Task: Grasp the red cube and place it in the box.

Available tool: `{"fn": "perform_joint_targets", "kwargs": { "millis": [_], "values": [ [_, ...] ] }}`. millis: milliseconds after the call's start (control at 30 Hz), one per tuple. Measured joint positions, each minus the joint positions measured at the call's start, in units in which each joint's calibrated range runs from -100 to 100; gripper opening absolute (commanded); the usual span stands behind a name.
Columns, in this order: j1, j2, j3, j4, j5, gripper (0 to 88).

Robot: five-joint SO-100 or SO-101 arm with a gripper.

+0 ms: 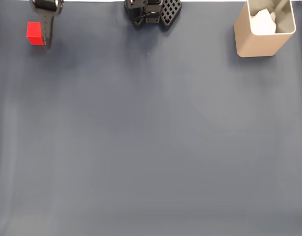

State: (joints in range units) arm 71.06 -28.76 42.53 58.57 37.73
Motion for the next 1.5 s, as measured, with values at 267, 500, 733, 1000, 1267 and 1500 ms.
{"fn": "perform_joint_targets", "kwargs": {
  "millis": [267,500,733,1000,1267,1500],
  "values": [
    [-1.9,-0.6,3.5,-4.0,-0.4,41.1],
    [-3.0,0.1,3.5,-8.8,-1.4,41.5],
    [-3.2,2.4,3.5,-12.6,-2.1,41.5],
    [-3.6,3.4,3.5,-15.5,-1.9,41.7],
    [-1.2,3.9,3.5,-16.9,-1.0,41.7],
    [0.1,4.3,3.5,-17.4,-0.5,41.8]
  ]
}}
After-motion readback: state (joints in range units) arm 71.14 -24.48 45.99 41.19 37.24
